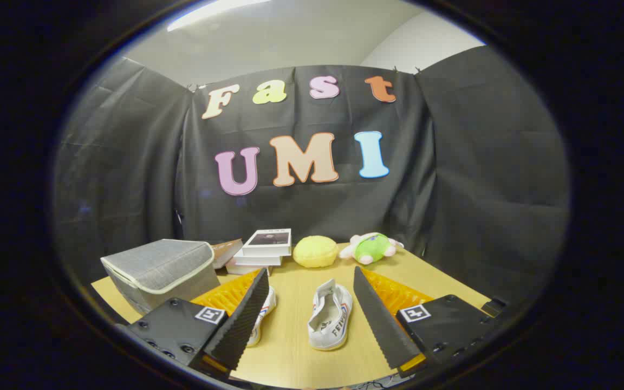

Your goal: Open the storage box then place both shoes into the box .Put the left shoe in first, then the right shoe, with the right side of both shoes facing outward in a uniform manner.

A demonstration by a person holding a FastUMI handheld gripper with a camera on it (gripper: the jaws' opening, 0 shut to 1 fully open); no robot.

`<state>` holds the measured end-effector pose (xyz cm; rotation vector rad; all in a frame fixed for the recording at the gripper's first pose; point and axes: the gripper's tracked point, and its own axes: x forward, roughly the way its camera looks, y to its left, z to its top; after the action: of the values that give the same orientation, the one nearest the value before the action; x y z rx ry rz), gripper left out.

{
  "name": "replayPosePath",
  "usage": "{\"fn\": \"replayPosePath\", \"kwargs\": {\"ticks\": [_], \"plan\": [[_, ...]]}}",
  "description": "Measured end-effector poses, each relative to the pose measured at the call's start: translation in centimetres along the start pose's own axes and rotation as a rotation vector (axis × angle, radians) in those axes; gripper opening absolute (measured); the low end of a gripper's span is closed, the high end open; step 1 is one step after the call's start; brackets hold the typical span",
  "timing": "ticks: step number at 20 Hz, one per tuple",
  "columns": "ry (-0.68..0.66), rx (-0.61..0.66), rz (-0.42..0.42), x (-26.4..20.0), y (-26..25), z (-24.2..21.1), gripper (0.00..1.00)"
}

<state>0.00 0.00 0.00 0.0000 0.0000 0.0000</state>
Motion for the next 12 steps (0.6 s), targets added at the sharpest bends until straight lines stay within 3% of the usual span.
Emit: {"fn": "replayPosePath", "kwargs": {"ticks": [12], "plan": [[0.001, 0.067, 0.082, -0.1, 2.8, 0.8, 0.98]]}}
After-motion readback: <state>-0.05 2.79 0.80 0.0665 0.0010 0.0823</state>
